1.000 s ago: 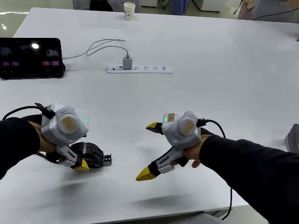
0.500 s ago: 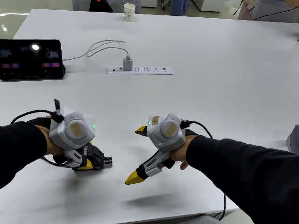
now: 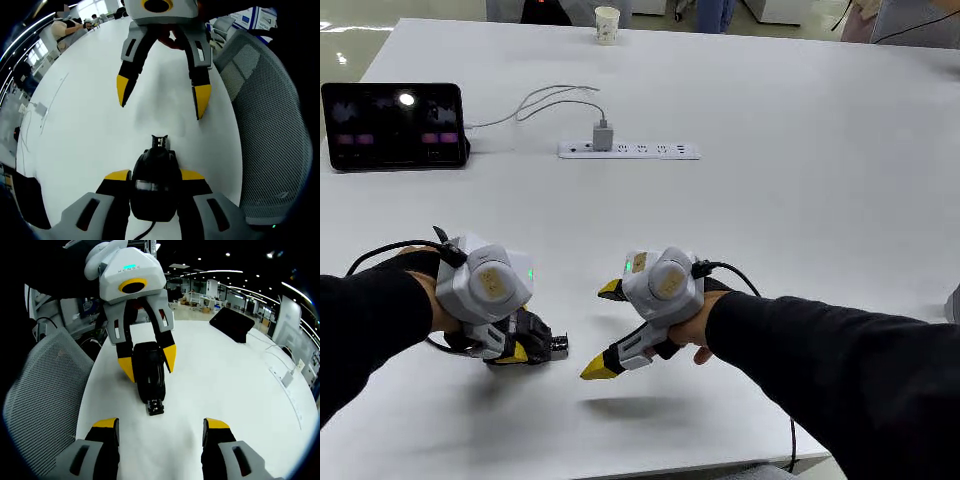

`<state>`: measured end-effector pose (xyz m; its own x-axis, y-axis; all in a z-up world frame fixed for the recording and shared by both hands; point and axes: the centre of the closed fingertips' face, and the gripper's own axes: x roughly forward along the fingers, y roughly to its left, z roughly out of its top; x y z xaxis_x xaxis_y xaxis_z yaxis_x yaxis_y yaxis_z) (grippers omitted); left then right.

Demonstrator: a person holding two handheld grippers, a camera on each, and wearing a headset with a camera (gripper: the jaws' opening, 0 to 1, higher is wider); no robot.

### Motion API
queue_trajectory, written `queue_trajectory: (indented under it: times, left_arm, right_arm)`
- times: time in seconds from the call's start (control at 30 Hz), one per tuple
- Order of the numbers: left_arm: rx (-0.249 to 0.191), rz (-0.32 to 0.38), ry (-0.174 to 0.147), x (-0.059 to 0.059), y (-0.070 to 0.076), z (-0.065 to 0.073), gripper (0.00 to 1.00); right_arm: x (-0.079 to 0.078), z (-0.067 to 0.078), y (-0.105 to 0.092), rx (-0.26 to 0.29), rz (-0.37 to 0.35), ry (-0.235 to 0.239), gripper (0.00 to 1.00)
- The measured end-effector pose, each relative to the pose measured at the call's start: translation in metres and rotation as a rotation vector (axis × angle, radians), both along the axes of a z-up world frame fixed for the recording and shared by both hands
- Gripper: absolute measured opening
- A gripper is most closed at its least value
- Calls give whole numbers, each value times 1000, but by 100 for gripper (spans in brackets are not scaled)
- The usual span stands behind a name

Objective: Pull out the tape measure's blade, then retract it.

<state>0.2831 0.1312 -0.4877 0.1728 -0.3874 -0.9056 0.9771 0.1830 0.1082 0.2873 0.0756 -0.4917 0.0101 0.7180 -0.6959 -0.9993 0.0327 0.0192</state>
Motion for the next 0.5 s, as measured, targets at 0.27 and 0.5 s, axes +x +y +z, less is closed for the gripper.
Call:
queue_trajectory:
  times: [0.27, 0.5]
  left_arm:
    - [-9, 17, 1, 1, 0, -1, 30]
    - [-21, 28, 0, 2, -1, -1, 30]
  right_arm:
    - [-5, -7, 18, -33, 60, -35, 53]
    - [-7, -27, 23, -63, 68, -18, 42]
